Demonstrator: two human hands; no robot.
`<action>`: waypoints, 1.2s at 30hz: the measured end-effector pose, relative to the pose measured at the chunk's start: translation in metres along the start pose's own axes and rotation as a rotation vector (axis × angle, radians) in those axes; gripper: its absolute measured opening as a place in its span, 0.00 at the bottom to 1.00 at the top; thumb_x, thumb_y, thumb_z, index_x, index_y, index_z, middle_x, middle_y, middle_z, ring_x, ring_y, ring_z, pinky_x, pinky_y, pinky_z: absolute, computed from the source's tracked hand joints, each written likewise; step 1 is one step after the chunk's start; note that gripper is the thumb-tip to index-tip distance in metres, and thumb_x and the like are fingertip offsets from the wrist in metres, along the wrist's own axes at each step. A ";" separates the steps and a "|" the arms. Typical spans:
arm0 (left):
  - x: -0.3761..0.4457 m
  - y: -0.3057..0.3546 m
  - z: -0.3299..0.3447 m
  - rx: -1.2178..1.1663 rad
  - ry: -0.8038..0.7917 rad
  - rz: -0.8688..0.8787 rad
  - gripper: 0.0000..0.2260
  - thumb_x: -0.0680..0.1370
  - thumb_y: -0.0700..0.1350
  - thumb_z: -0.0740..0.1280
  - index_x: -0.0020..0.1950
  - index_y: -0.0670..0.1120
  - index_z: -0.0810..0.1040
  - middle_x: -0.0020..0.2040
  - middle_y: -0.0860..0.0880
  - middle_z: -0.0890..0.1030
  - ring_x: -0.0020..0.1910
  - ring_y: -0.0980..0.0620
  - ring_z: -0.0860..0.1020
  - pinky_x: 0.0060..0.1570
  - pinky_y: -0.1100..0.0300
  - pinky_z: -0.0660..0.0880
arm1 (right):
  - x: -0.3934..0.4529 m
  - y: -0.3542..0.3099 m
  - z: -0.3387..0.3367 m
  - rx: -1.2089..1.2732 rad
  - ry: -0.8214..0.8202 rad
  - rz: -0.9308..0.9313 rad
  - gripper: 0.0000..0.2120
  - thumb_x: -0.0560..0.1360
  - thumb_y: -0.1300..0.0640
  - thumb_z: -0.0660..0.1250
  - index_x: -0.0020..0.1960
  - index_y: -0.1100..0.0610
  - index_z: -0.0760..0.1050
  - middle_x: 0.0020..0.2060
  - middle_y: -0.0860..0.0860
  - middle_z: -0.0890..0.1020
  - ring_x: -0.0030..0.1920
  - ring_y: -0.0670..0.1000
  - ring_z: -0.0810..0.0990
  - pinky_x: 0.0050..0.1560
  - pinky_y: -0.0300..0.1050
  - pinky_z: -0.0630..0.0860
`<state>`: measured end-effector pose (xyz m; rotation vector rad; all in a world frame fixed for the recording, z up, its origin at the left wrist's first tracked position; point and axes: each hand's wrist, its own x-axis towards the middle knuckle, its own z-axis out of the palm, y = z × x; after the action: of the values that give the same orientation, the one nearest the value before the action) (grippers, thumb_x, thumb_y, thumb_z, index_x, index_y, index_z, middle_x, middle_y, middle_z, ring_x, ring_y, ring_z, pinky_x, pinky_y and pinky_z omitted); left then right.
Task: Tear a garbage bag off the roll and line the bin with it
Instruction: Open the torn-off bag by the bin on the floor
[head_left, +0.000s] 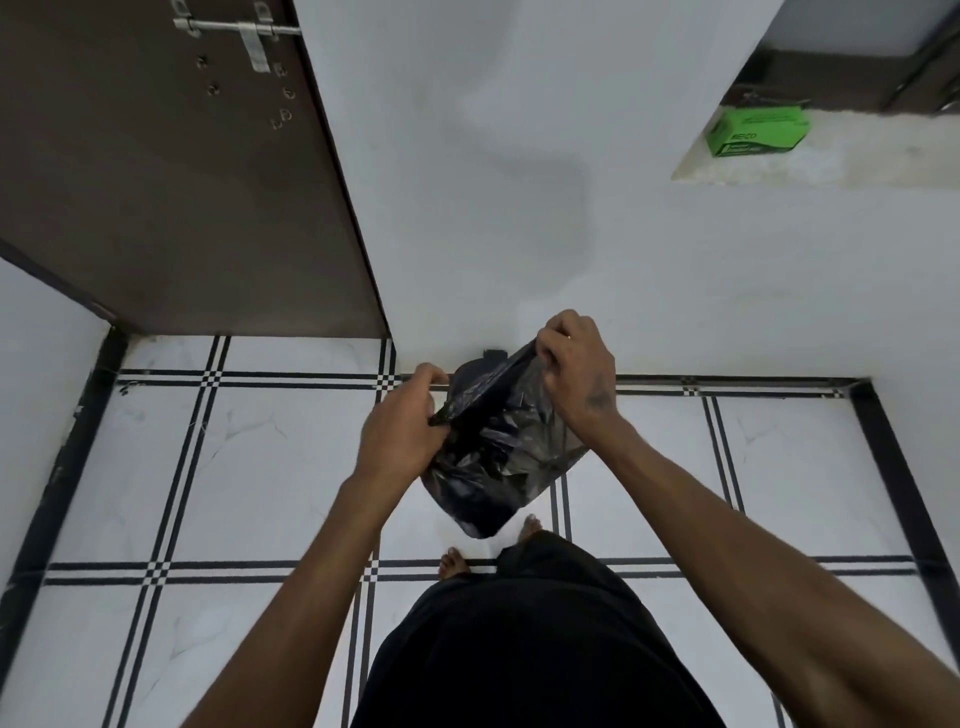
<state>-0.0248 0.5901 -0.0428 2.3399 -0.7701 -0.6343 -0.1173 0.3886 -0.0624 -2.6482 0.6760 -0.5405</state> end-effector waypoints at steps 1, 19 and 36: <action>-0.001 -0.003 -0.002 0.047 0.035 0.005 0.21 0.72 0.41 0.71 0.62 0.54 0.71 0.43 0.55 0.74 0.38 0.54 0.72 0.37 0.58 0.66 | 0.000 0.001 -0.003 -0.059 -0.004 -0.057 0.12 0.61 0.73 0.64 0.36 0.57 0.71 0.45 0.48 0.76 0.45 0.51 0.70 0.30 0.39 0.61; 0.043 0.013 0.009 -0.751 0.020 -0.145 0.17 0.77 0.29 0.61 0.57 0.47 0.79 0.48 0.50 0.84 0.45 0.56 0.82 0.41 0.65 0.79 | -0.029 0.009 0.037 0.311 -0.042 0.223 0.09 0.68 0.60 0.68 0.46 0.58 0.84 0.66 0.51 0.72 0.68 0.53 0.67 0.67 0.51 0.69; 0.065 -0.061 -0.010 0.429 0.154 0.100 0.08 0.69 0.40 0.72 0.45 0.50 0.79 0.44 0.52 0.81 0.44 0.46 0.79 0.38 0.56 0.70 | 0.001 0.098 -0.009 0.776 -0.715 0.598 0.18 0.71 0.78 0.63 0.34 0.58 0.80 0.31 0.52 0.81 0.29 0.41 0.76 0.32 0.35 0.69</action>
<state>0.0504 0.5919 -0.0923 2.6726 -1.0246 -0.2566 -0.1574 0.3053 -0.0961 -1.6129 0.7591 0.2757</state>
